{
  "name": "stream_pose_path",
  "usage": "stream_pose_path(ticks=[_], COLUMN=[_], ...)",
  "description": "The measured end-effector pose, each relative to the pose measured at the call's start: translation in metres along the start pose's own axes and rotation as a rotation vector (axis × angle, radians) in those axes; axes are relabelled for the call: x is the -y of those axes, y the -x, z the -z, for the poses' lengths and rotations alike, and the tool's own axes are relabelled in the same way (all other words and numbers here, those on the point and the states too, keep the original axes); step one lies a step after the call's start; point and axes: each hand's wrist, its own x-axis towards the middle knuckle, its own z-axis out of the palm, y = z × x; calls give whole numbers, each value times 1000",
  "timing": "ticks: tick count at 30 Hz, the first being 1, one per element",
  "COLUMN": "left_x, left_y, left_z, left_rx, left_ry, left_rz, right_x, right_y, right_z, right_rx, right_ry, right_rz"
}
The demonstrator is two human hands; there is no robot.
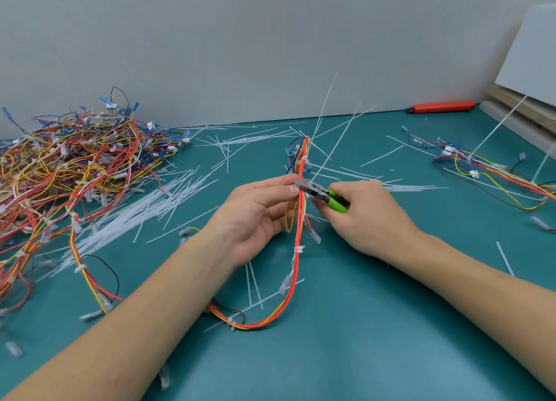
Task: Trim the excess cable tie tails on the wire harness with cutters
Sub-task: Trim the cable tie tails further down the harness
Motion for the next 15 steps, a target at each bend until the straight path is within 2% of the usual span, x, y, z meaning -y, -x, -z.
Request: stream_pose_path(ticks=[4,8,15], left_x=[1,0,-2], left_y=[0,0,3], left_z=[-1,-1,-2], left_rx=[-1,-13,-19], left_ry=[0,23,5], left_rz=[5,-3,2], right_x=[2,5,4], right_y=[2,3,2], right_z=[1,3,3], right_rx=[5,-26,-17], right_ry=[26,44,23], right_rz=[-15,96,126])
